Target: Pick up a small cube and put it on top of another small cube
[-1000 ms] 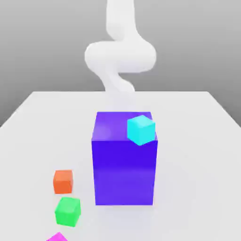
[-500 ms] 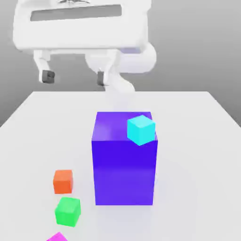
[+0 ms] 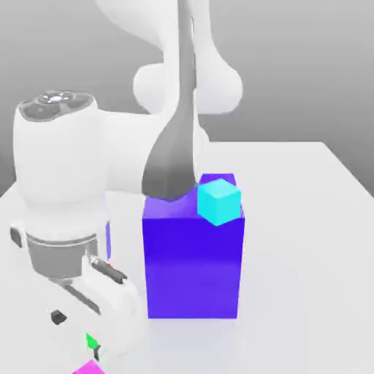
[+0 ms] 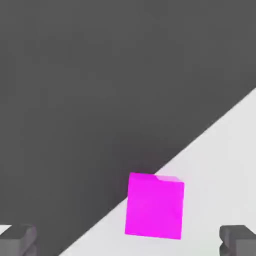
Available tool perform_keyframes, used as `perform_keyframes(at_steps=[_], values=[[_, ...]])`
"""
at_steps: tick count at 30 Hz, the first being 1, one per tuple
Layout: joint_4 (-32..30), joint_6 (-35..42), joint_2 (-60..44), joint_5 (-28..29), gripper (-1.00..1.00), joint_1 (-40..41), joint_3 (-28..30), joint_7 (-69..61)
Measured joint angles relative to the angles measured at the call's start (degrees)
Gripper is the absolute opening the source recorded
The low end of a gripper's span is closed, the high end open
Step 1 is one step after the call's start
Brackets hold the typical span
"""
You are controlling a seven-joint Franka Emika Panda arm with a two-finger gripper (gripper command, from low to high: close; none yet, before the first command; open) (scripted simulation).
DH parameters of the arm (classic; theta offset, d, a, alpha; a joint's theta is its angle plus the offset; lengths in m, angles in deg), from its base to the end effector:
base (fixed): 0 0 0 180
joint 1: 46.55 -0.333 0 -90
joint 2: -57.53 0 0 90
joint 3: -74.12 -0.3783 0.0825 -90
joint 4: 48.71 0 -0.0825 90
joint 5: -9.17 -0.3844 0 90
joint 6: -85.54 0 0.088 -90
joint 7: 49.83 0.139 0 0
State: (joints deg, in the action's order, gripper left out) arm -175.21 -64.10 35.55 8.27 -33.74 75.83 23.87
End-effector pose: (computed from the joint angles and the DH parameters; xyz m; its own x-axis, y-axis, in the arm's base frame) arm 0.5617 -0.1454 0.2313 0.0198 -0.9998 0.0086 -0.9996 -0.0200 -0.0188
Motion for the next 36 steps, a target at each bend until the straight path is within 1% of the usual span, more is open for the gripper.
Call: perform_keyframes(at_steps=[4,5,11,16,22,26,28,31,32,36], values=[[1.61,-5.59,-8.30,-0.88,0.00,0.46,-0.24,0.10],[1.92,-6.69,-9.75,-0.95,-1.00,0.52,-0.30,0.07],[2.08,-7.31,-10.47,-0.99,-1.00,0.56,-0.35,0.05],[0.27,-1.44,-2.81,-0.71,-1.00,0.32,0.00,0.32],[-10.95,-0.58,9.39,-2.57,-1.00,0.86,0.83,3.59],[-19.29,-0.86,17.39,-0.47,-1.00,1.19,2.09,8.62],[-20.79,-3.19,16.55,-0.08,-1.00,1.45,2.08,9.60],[-20.98,-8.50,11.40,-0.74,-1.00,1.70,1.69,9.36],[-20.93,-10.21,9.62,-1.05,1.00,1.83,1.46,9.14],[-20.93,-10.21,9.62,-1.05,1.00,1.83,1.46,9.14]])
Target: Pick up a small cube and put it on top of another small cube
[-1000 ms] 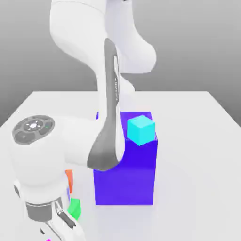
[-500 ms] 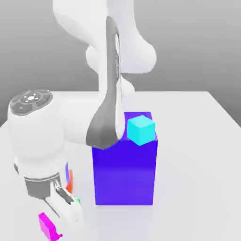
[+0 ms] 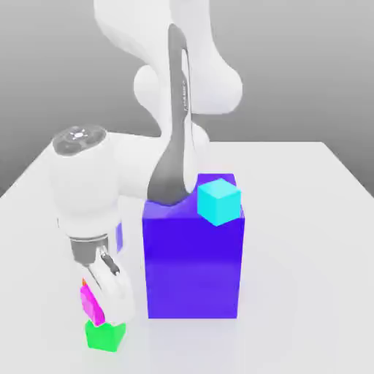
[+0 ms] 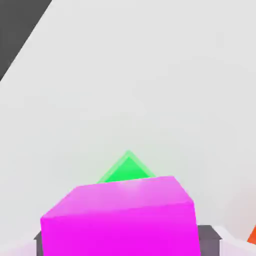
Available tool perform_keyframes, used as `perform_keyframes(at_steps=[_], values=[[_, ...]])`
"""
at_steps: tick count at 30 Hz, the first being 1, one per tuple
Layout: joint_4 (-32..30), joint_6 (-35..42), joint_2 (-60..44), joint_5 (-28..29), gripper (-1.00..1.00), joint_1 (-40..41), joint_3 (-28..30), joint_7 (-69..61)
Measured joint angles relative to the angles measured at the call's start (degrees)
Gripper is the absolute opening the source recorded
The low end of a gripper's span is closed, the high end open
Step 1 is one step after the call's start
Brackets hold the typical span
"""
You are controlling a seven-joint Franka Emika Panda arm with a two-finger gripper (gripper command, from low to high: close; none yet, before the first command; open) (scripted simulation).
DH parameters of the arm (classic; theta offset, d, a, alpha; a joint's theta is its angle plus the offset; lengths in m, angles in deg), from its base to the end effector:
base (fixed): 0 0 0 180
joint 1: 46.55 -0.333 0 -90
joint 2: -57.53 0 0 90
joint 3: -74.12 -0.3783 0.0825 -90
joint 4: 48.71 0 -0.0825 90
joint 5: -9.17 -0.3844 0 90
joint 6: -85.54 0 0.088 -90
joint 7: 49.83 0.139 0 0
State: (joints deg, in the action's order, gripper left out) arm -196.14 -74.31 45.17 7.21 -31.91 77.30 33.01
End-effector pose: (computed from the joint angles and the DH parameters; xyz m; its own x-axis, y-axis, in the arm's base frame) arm 0.4373 -0.1427 0.2139 -0.2152 -0.9766 0.0002 -0.9766 0.2152 -0.0015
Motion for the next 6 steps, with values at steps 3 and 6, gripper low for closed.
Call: perform_keyframes(at_steps=[3,6], values=[[-0.01,-0.27,-0.31,-0.04,1.00,0.01,-0.01,-0.02],[-0.26,4.30,4.52,0.88,1.00,-0.13,0.35,0.66]])
